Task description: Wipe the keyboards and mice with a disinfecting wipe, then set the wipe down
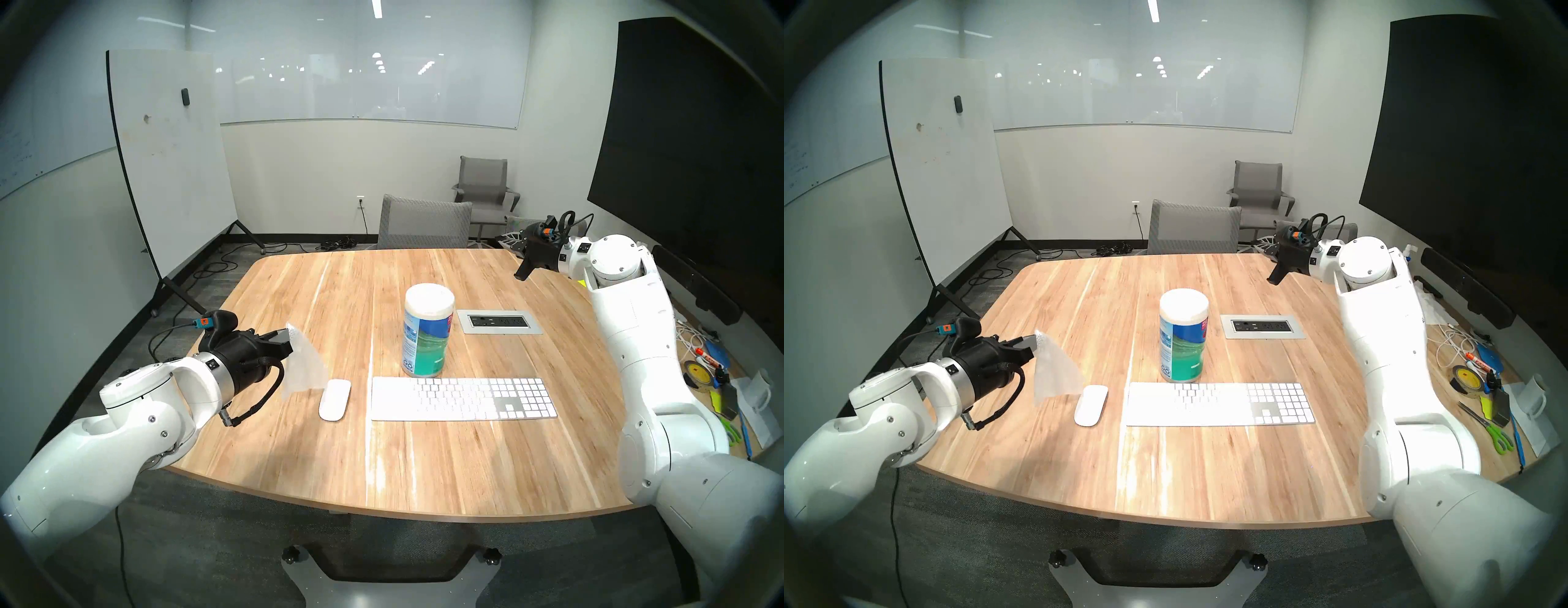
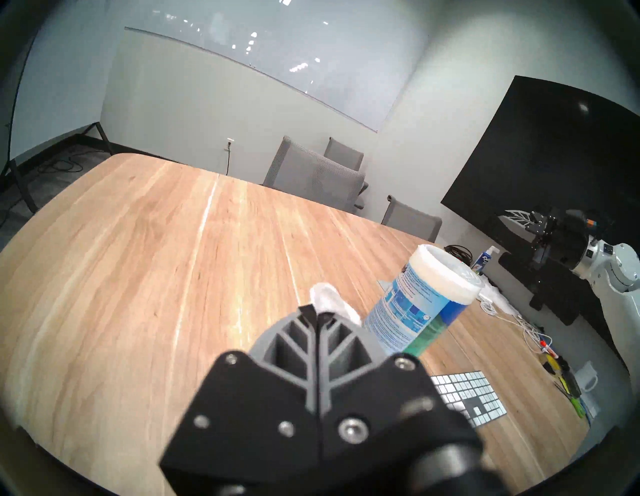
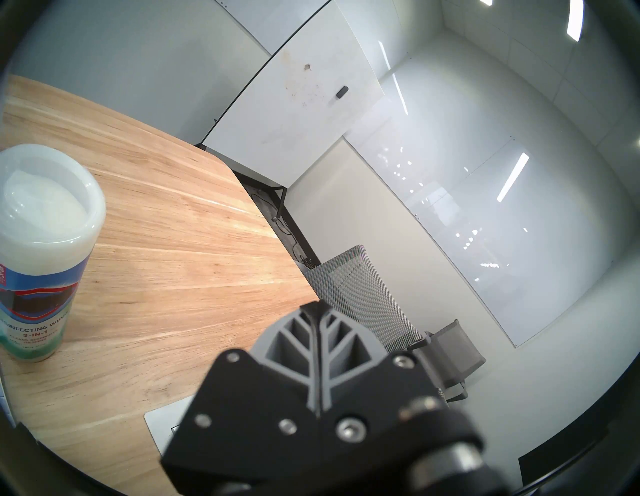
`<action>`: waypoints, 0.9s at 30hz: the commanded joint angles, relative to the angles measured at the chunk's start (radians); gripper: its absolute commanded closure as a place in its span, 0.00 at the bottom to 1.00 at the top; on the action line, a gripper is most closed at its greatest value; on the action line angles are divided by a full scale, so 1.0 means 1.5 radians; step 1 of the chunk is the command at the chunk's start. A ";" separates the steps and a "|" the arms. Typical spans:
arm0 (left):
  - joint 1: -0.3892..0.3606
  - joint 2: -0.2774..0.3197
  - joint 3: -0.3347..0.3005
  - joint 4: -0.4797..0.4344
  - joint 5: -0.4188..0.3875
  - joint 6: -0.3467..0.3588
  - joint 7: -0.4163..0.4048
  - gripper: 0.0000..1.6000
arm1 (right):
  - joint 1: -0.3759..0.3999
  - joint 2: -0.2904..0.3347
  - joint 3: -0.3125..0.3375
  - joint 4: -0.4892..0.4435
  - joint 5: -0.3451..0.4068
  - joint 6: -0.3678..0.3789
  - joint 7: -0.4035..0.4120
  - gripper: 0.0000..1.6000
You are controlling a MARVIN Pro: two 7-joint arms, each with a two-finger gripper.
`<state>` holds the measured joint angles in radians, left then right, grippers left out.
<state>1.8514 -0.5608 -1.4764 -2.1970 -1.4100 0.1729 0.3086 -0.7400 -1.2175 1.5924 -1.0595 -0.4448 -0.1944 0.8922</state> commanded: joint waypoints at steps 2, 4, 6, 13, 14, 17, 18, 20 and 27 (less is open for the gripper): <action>0.037 -0.013 0.046 -0.008 0.025 -0.015 -0.009 1.00 | 0.018 -0.002 0.002 -0.013 0.002 0.001 -0.001 1.00; 0.033 -0.013 0.059 0.000 0.039 -0.020 -0.013 1.00 | 0.018 -0.002 0.002 -0.013 0.002 0.001 -0.001 1.00; 0.026 -0.015 0.068 0.005 0.047 -0.023 -0.015 1.00 | 0.018 -0.002 0.002 -0.013 0.002 0.001 -0.001 1.00; 0.001 -0.014 0.070 0.056 0.055 -0.025 -0.036 1.00 | 0.018 -0.002 0.002 -0.013 0.002 0.001 -0.001 1.00; 0.002 -0.013 0.066 0.066 0.052 -0.027 -0.042 1.00 | 0.018 -0.002 0.002 -0.013 0.002 0.001 -0.001 1.00; 0.001 -0.012 0.062 0.084 0.052 -0.029 -0.055 1.00 | 0.018 -0.002 0.002 -0.013 0.002 0.001 -0.001 1.00; 0.000 -0.012 0.062 0.086 0.053 -0.029 -0.058 1.00 | 0.018 -0.002 0.002 -0.013 0.002 0.001 -0.001 1.00; -0.005 -0.014 0.066 0.086 0.054 -0.026 -0.060 1.00 | 0.018 -0.002 0.002 -0.013 0.002 0.001 -0.001 1.00; -0.048 -0.037 0.097 0.105 0.068 -0.014 -0.066 1.00 | 0.018 -0.002 0.002 -0.013 0.002 0.001 -0.001 1.00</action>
<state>1.8474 -0.5881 -1.3578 -2.0411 -1.3203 0.1420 0.2259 -0.7400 -1.2175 1.5924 -1.0596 -0.4448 -0.1944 0.8922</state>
